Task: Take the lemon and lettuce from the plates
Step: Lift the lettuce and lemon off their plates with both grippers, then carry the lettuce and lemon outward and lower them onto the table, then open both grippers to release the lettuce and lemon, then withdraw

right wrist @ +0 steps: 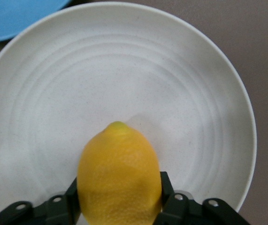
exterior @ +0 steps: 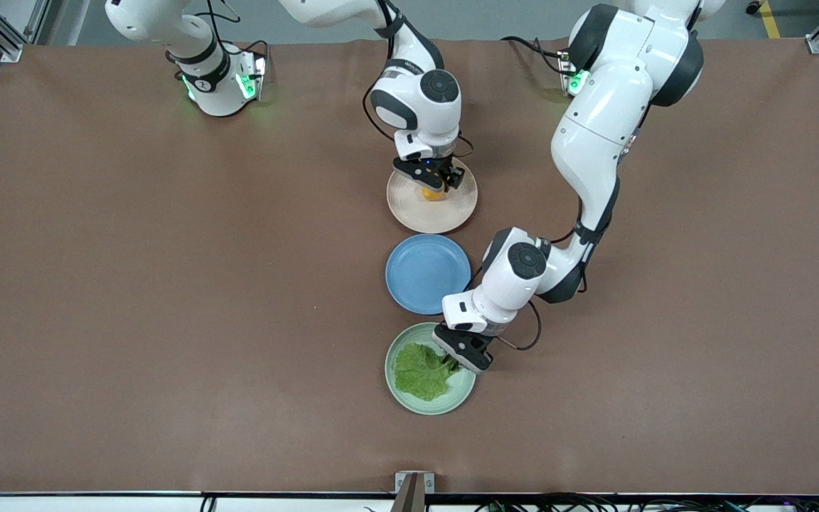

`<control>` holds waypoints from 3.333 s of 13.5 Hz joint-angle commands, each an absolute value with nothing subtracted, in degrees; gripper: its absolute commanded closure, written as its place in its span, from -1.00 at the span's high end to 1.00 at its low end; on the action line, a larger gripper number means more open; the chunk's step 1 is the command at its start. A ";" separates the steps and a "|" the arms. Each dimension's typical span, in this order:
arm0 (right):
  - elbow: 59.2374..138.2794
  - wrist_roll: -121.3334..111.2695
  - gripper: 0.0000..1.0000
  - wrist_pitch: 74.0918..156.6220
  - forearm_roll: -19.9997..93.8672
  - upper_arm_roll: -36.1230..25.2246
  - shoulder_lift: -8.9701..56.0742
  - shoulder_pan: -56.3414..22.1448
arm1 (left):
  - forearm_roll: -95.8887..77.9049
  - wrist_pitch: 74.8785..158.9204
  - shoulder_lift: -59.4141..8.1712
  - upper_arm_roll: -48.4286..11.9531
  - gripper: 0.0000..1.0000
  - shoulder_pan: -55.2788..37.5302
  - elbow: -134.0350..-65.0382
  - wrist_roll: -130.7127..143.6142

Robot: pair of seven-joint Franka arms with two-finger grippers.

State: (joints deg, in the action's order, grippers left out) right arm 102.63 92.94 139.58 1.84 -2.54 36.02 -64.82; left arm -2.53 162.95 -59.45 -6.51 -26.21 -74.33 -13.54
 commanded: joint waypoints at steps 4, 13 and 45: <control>101.34 86.09 -0.98 134.40 0.88 -7.28 31.66 -62.24 | -0.18 163.48 -58.98 -5.54 -0.96 -26.19 -73.83 -13.71; 106.34 41.09 -0.99 130.87 1.58 -8.26 24.70 -32.47 | -0.62 154.21 -48.54 -4.48 -0.98 -22.78 -75.66 -14.68; 109.34 -3.25 1.00 134.91 9.41 -8.35 31.64 -10.20 | 3.78 134.92 -10.03 -7.11 1.00 6.68 -113.65 -0.13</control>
